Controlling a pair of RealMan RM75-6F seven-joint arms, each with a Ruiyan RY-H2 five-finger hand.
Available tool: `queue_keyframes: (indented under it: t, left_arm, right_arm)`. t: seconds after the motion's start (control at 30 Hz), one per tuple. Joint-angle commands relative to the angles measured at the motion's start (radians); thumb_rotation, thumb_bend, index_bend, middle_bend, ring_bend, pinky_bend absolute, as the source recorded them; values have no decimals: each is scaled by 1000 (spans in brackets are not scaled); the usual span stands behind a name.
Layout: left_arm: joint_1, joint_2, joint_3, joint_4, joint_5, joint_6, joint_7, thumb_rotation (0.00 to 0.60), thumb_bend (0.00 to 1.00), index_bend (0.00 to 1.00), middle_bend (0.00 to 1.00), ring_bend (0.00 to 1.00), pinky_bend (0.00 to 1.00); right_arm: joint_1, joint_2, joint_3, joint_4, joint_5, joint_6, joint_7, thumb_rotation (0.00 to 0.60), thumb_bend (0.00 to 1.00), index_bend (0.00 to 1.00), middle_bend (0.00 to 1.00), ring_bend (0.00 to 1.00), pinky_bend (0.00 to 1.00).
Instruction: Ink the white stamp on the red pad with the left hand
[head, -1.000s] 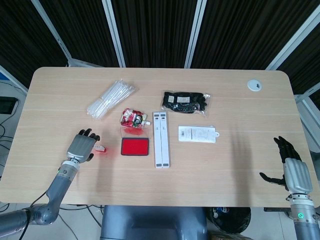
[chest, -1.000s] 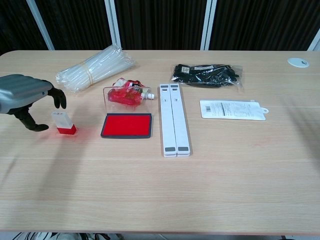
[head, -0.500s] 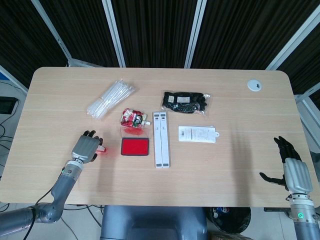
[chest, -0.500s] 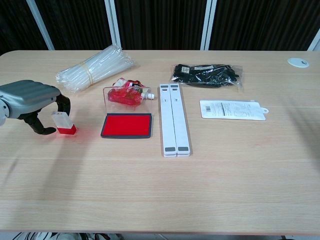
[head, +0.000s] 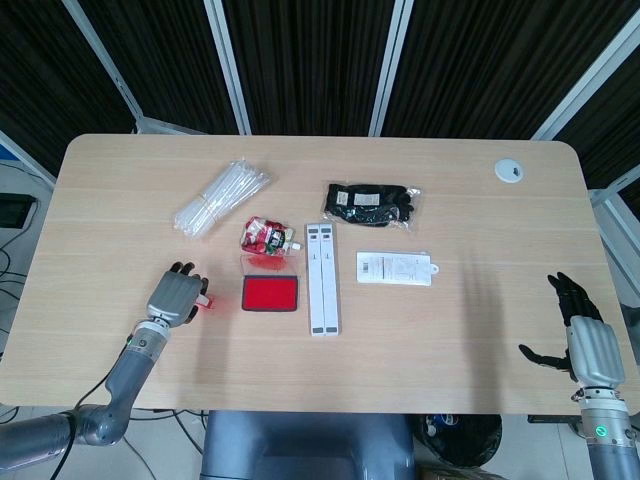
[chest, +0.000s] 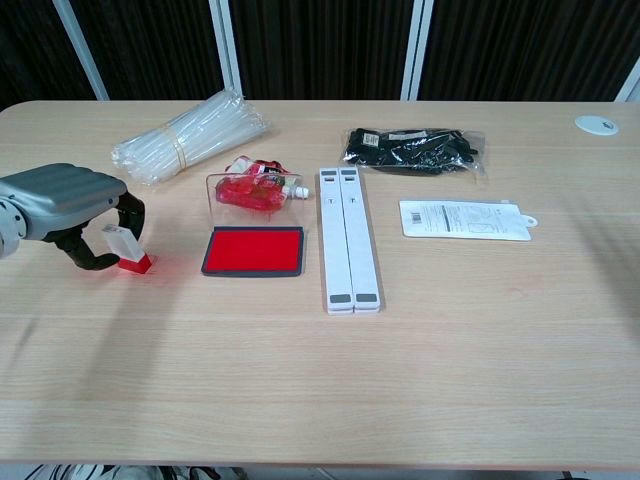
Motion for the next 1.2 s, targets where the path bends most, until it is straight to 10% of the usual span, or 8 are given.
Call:
queue_keyframes:
  t: [0.03, 0.67, 1.2]
  left_arm:
    - [-1, -4, 2, 4, 1, 1, -6, 600, 326, 457, 433, 158, 196]
    - [-11, -12, 14, 18, 9, 0, -26, 600, 354, 521, 501, 202, 215]
    - [-1, -16, 13, -4, 74, 69, -68, 600, 496, 697, 696, 510, 578]
  right_arm:
    - [0, 0, 0, 0, 0, 0, 1, 600, 70, 0, 0, 0, 156]
    - [-1, 0, 0, -2, 1, 1, -1, 600, 69, 0, 0, 0, 156]
    - [-2, -1, 2, -4, 0, 5, -2, 600, 70, 0, 0, 0, 156]
